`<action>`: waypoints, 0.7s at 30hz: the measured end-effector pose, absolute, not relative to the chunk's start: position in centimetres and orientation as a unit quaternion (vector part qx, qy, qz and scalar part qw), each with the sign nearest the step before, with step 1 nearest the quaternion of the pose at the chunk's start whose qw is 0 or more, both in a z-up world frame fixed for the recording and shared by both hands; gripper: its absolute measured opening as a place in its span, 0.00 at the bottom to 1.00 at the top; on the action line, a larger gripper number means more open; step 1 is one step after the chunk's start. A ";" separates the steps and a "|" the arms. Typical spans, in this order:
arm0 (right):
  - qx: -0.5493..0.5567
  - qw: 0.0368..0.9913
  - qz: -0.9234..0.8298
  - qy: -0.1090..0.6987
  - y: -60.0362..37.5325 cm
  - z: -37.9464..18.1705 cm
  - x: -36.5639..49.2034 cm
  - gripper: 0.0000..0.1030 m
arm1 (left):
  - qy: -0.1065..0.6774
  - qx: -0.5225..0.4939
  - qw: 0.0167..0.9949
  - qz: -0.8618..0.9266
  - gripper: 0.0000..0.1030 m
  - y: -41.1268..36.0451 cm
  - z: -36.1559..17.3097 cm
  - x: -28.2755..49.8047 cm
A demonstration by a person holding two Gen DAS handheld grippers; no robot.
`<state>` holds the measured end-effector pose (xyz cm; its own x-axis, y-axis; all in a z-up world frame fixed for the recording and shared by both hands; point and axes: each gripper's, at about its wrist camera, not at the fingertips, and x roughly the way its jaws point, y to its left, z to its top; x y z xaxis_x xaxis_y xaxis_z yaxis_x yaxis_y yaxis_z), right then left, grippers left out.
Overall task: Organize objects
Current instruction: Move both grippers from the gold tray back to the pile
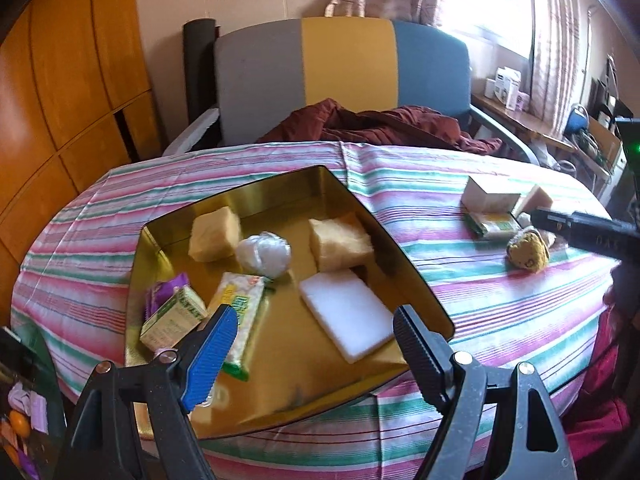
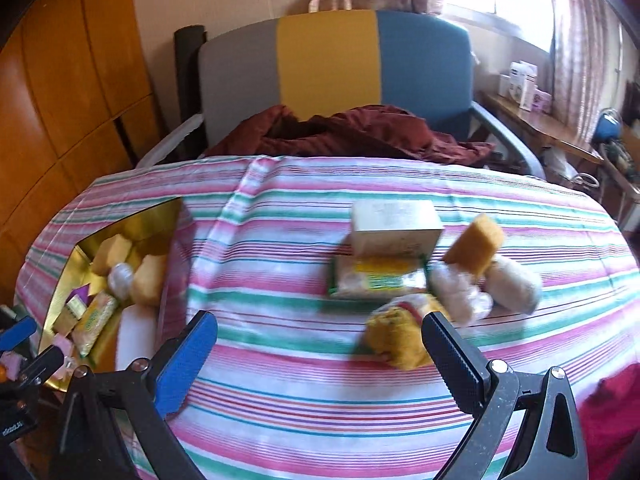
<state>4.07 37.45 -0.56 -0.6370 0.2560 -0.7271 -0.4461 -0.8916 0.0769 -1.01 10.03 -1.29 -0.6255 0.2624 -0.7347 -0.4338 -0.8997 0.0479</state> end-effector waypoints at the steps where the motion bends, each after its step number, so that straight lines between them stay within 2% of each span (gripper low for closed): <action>1: -0.376 0.203 0.895 0.127 38.2 -0.4 4.3 1.00 | 0.114 -0.386 0.199 0.894 0.79 10.5 -1.3 -1.0; 12: -0.348 0.275 0.888 0.124 45.5 2.1 6.0 1.00 | 0.135 -0.390 0.237 0.879 0.79 14.1 -1.3 -0.9; 21: -0.346 0.309 0.875 0.141 51.0 0.8 6.8 1.00 | 0.150 -0.408 0.260 0.863 0.79 16.5 -2.2 -1.4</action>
<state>6.77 50.99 0.81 -0.5708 0.4428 -0.6914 -0.6372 -0.7700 0.0328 -1.41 16.52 -2.25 -0.5330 0.3253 -0.7811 -0.5701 -0.8202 0.0474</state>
